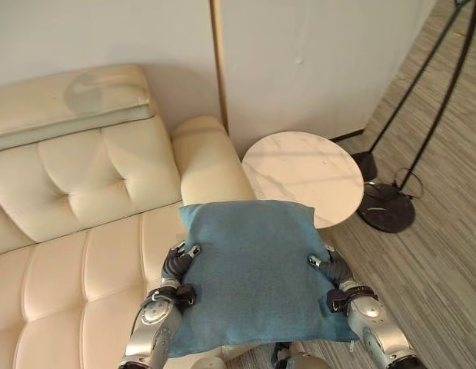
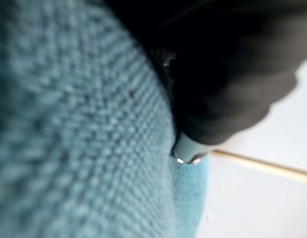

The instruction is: Pick up all the scattered cushions and arrange them neatly on the sofa.

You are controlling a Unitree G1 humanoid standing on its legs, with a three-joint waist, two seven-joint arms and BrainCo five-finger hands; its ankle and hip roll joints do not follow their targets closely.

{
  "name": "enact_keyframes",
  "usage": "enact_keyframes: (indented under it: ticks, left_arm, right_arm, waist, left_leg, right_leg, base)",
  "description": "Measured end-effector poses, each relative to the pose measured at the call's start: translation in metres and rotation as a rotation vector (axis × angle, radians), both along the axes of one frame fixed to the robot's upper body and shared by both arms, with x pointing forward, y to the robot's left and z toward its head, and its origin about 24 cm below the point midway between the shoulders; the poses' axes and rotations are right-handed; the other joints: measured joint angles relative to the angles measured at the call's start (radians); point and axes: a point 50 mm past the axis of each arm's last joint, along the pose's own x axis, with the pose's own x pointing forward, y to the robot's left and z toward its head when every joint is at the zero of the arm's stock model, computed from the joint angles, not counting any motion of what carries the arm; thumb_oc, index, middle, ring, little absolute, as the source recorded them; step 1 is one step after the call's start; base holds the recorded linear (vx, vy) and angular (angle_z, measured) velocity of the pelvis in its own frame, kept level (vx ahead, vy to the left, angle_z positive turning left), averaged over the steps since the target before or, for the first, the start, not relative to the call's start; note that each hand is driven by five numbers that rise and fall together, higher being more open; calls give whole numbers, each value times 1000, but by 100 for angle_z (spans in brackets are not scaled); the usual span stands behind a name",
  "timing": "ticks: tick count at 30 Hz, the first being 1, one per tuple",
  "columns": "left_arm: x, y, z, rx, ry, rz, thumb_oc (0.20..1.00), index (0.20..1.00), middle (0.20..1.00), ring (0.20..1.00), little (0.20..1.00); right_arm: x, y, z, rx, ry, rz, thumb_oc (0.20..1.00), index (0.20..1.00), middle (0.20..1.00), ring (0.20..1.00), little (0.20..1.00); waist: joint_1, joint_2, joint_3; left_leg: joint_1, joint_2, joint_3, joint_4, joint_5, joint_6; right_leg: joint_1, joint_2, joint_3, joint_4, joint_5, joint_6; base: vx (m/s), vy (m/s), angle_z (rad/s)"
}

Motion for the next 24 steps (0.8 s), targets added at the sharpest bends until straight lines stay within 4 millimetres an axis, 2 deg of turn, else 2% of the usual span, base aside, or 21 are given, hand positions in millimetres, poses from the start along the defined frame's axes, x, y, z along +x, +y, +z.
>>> enact_keyframes:
  ticks: [1, 3, 4, 5, 6, 7, 8, 9, 10, 11, 13, 14, 15, 16, 17, 19, 20, 21, 22, 23, 24]
  left_arm:
    - [2, -1, 2, 0, -11, -3, 200, 200, 200, 200, 200]
    - [8, -4, 10, -4, -46, -15, 200, 200, 200, 200, 200]
    - [12, -6, 15, -6, -70, -24, 200, 200, 200, 200, 200]
    - [13, -7, 20, -3, -94, -28, 200, 200, 200, 200, 200]
    - [13, -7, 26, -3, -119, -30, 200, 200, 200, 200, 200]
    - [13, -6, 28, 2, -128, -33, 200, 200, 200, 200, 200]
    - [12, -3, 29, 6, -134, -25, 200, 200, 200, 200, 200]
    - [12, 1, 34, 14, -155, -13, 200, 200, 200, 200, 200]
    - [10, 2, 33, 7, -155, 3, 200, 200, 200, 200, 200]
    - [9, -2, 32, -6, -155, 4, 200, 200, 200, 200, 200]
    - [6, -3, 34, -17, -180, 14, 200, 200, 200, 200, 200]
    - [3, -5, 32, -25, -181, 19, 200, 200, 200, 200, 200]
    - [3, -8, 31, -28, -175, 14, 200, 200, 200, 200, 200]
    - [2, -10, 27, -28, -157, 9, 200, 200, 200, 200, 200]
    - [1, -14, 24, -31, -138, -7, 200, 200, 200, 200, 200]
    - [0, -20, 21, -32, -127, -36, 200, 200, 200, 200, 200]
    - [-1, -24, 19, -45, -120, -41, 200, 200, 200, 200, 200]
    - [2, -30, 19, -56, -119, -60, 200, 200, 200, 200, 200]
    - [5, -32, 24, -52, -138, -75, 200, 200, 200, 200, 200]
    - [8, -31, 26, -43, -149, -85, 200, 200, 200, 200, 200]
    - [12, -32, 28, -36, -159, -101, 200, 200, 200, 200, 200]
  right_arm:
    - [1, 0, 5, -7, -24, 7, 200, 200, 200, 200, 200]
    - [4, -4, 12, -12, -54, -12, 200, 200, 200, 200, 200]
    - [4, -5, 12, -21, -60, -17, 200, 200, 200, 200, 200]
    - [5, -7, 14, -30, -66, -16, 200, 200, 200, 200, 200]
    - [6, -6, 15, -29, -71, -12, 200, 200, 200, 200, 200]
    - [6, -5, 17, -25, -81, -6, 200, 200, 200, 200, 200]
    - [7, -2, 20, -16, -96, -1, 200, 200, 200, 200, 200]
    - [9, 1, 25, -9, -120, 9, 200, 200, 200, 200, 200]
    - [13, 4, 28, -12, -133, 23, 200, 200, 200, 200, 200]
    - [11, 1, 30, -11, -147, 14, 200, 200, 200, 200, 200]
    - [9, 1, 30, -11, -154, 10, 200, 200, 200, 200, 200]
    - [12, -2, 33, -27, -175, 13, 200, 200, 200, 200, 200]
    - [13, -5, 35, -38, -178, 10, 200, 200, 200, 200, 200]
    - [12, -7, 32, -44, -164, 0, 200, 200, 200, 200, 200]
    - [8, -10, 27, -53, -142, -11, 200, 200, 200, 200, 200]
    - [-2, -15, 17, -57, -102, -38, 200, 200, 200, 200, 200]
    - [-5, -20, 19, -75, -104, -38, 200, 200, 200, 200, 200]
    - [-6, -23, 18, -74, -101, -53, 200, 200, 200, 200, 200]
    - [-6, -23, 18, -63, -104, -67, 200, 200, 200, 200, 200]
    - [-6, -23, 18, -45, -106, -86, 200, 200, 200, 200, 200]
    - [-6, -24, 19, -37, -111, -104, 200, 200, 200, 200, 200]
  waist:
    - [-5, -5, 4]
    - [-13, -3, 11]
    - [-15, 12, 18]
    - [-10, 27, 22]
    - [5, 35, 25]
    - [19, 41, 28]
    - [42, 40, 26]
    - [55, 31, 22]
    - [77, 49, 25]
    - [60, 86, 14]
    - [73, 103, 5]
    - [90, 136, 8]
    - [94, 152, 9]
    - [94, 155, 9]
    - [64, 156, 10]
    - [20, 111, 13]
    - [7, 116, 7]
    - [-17, 124, 11]
    - [-38, 110, 5]
    - [-48, 82, 5]
    - [-49, 54, 6]
  left_leg:
    - [-17, -7, 7, 13, 1, 10]
    - [-58, -8, 9, 40, 21, 52]
    - [-72, 5, 0, 41, 30, 66]
    - [-87, 19, -21, 42, 44, 75]
    - [-103, 26, -50, 49, 57, 73]
    - [-109, 26, -67, 48, 66, 73]
    - [-118, 14, -115, 51, 90, 50]
    - [-137, -3, -151, 38, 94, 38]
    - [-141, 1, -156, 23, 106, 24]
    - [-174, 12, -209, 20, 128, 2]
    - [-220, 19, -235, 10, 80, -49]
    - [-291, 42, -254, 41, 80, -50]
    - [-326, 51, -267, 58, 81, -51]
    - [-341, 47, -238, 80, 80, -49]
    - [-350, 40, -151, 112, 59, -16]
    - [-369, 11, -50, 258, 5, 59]
    - [-331, 14, -48, 246, 21, 3]
    - [-279, 14, -92, 149, 80, 11]
    - [-277, 8, -86, 109, 89, -36]
    - [-270, -2, -24, 95, 62, -16]
    - [-273, -6, 25, 129, 39, 30]
  right_leg:
    - [-19, -13, 12, 16, 17, 26]
    - [-42, -20, 138, 31, 48, 93]
    - [-61, -18, 192, 112, -23, 117]
    - [-71, -11, 198, 235, -112, 103]
    - [-56, -11, 203, 370, -210, 120]
    - [-17, -11, 226, 417, -281, 125]
    - [47, 7, 259, 405, -332, 138]
    - [141, 19, 297, 261, -380, 92]
    - [158, 39, 289, 221, -375, 48]
    - [175, 72, 281, 157, -361, 47]
    - [161, 102, 283, 119, -325, -6]
    - [103, 135, 254, 154, -299, -29]
    - [85, 141, 237, 159, -291, -44]
    - [80, 130, 213, 152, -272, -55]
    - [91, 107, 182, 149, -271, -54]
    - [105, 47, 162, 159, -287, -35]
    - [93, 55, 163, 202, -312, -7]
    - [57, 57, 124, 281, -351, -9]
    - [52, 60, 96, 249, -344, -22]
    - [81, 30, 50, 184, -304, -28]
    - [98, 2, 37, 159, -288, -26]
  base:
    - [-294, 84, -11]
    - [-223, 43, 13]
    - [-144, -3, 44]
    - [-104, -43, 57]
    - [-58, -108, 56]
    - [-31, -98, 62]
    - [-143, -224, 97]
    - [-134, -162, 83]
    - [-220, -192, 98]
    - [-184, -54, 100]
    - [-333, -41, 96]
    - [-378, 19, 41]
    - [-299, 47, 32]
    - [-235, 44, 43]
    - [-97, 24, 53]
    - [-61, 40, 50]
    - [-27, 96, 33]
    - [48, 98, 55]
    - [53, 98, 79]
    - [93, 139, 86]
    - [54, 99, 47]
